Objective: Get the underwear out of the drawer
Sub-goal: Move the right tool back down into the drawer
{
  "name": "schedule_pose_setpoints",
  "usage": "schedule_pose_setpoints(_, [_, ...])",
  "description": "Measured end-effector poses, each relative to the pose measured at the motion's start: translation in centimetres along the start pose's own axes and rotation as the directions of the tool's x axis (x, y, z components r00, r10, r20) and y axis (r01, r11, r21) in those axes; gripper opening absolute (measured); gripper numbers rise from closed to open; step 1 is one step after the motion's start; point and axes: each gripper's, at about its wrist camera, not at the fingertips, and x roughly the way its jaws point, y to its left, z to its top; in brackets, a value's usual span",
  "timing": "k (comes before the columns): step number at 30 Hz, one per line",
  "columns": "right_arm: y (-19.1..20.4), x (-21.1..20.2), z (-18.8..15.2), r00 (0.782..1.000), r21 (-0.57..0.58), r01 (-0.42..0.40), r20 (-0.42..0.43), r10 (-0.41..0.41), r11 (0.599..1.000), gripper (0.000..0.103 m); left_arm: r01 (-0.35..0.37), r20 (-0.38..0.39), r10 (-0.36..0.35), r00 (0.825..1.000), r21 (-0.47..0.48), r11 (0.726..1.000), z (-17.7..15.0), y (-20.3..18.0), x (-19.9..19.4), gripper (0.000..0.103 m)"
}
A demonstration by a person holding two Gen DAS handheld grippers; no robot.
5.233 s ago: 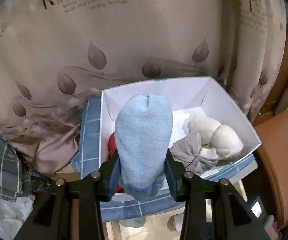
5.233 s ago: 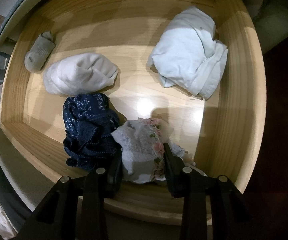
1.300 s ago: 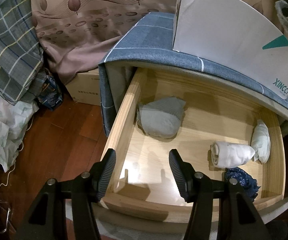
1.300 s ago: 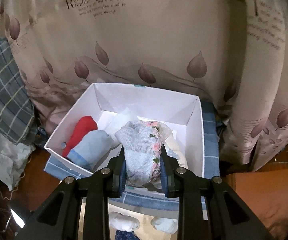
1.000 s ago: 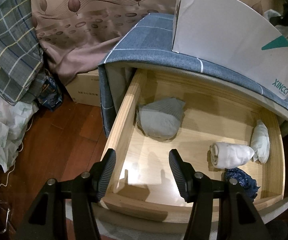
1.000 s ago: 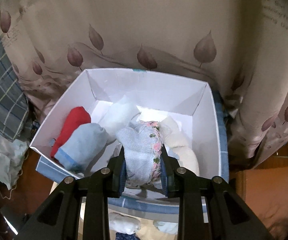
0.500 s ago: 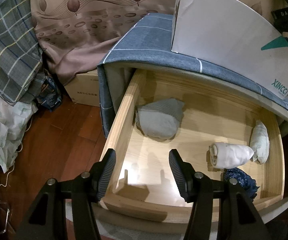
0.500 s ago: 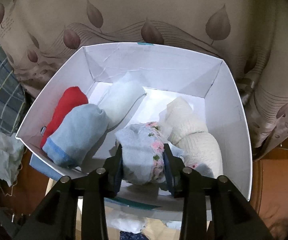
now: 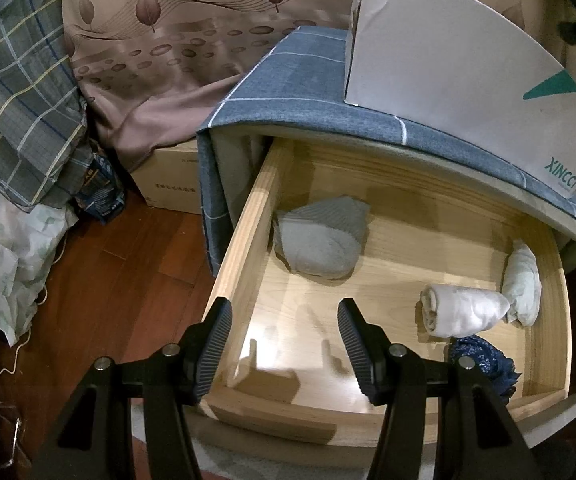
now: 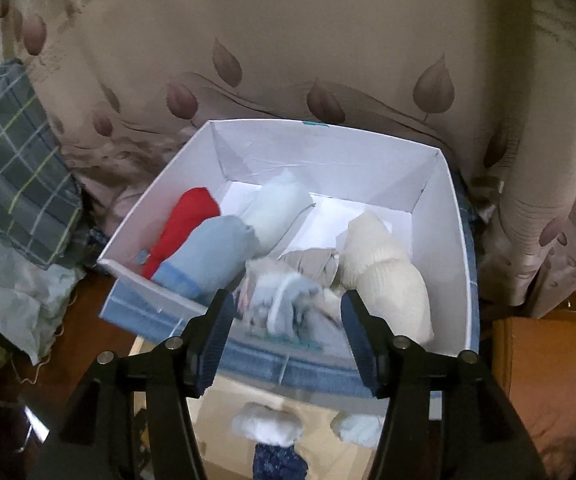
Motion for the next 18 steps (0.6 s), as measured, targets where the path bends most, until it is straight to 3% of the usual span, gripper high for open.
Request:
schedule_pose_setpoints(5, [-0.5,-2.7,-3.0,1.0,-0.01,-0.031,-0.002,0.031,0.999,0.053,-0.005,0.003,0.005,1.0,0.003,1.0,0.0,-0.1,0.0,0.056])
schedule_pose_setpoints(9, [-1.5,-3.3,-6.8,0.998,-0.014,-0.031,-0.05,0.031,0.999,0.053,-0.005,0.008,0.005,1.0,0.001,1.0,-0.1,0.1,-0.2,0.056])
schedule_pose_setpoints(18, [-5.2,3.0,-14.2,0.971,-0.002,0.051,-0.235,-0.05,0.999,0.052,-0.007,0.007,0.007,1.0,0.002,1.0,-0.2,0.2,-0.1,0.056])
